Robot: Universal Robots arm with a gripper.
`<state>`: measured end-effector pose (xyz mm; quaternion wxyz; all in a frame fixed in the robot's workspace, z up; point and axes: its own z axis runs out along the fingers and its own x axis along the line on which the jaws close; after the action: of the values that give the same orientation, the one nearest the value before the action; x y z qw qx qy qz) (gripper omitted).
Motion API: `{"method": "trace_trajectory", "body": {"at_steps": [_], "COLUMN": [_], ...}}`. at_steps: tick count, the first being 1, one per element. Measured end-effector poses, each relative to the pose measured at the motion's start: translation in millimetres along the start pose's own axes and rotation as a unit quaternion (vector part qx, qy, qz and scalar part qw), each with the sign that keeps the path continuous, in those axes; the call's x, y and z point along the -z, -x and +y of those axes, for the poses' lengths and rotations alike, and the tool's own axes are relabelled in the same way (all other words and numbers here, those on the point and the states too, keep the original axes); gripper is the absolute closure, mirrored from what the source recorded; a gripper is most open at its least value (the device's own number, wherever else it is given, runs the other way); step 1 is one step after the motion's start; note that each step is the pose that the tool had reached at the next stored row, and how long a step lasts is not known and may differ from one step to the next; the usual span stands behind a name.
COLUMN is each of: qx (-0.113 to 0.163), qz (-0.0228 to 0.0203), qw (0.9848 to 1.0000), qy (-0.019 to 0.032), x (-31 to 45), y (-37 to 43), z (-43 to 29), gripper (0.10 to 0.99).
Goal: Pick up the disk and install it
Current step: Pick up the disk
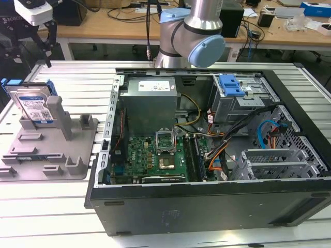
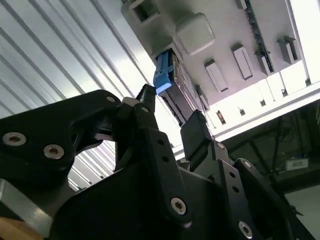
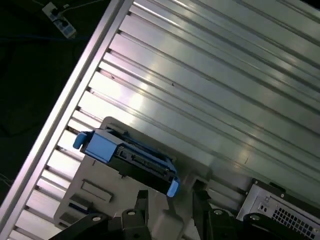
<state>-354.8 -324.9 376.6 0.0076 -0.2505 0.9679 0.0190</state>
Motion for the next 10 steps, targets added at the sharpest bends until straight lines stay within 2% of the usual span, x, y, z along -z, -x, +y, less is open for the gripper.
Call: {"method": "trace_trajectory", "body": {"at_steps": [2, 4, 6, 8, 10], "qx": [0.020, 0.052, 0.070, 0.089, 0.112], "qz": [0.0007, 0.0017, 0.0024, 0.0030, 0.0038], "qw": [0.9998, 0.9987, 0.9975, 0.9961, 0.9937], "qy": [0.0005, 0.0013, 0.0016, 0.0020, 0.0026], "x": [0.0, -0.1, -0.1, -0.2, -0.4], "y": [0.0, 0.0, 0.0, 0.0, 0.0], "z": [0.0, 0.0, 0.0, 0.0, 0.0], "gripper": [0.604, 0.604, 0.604, 0.604, 0.604]}}
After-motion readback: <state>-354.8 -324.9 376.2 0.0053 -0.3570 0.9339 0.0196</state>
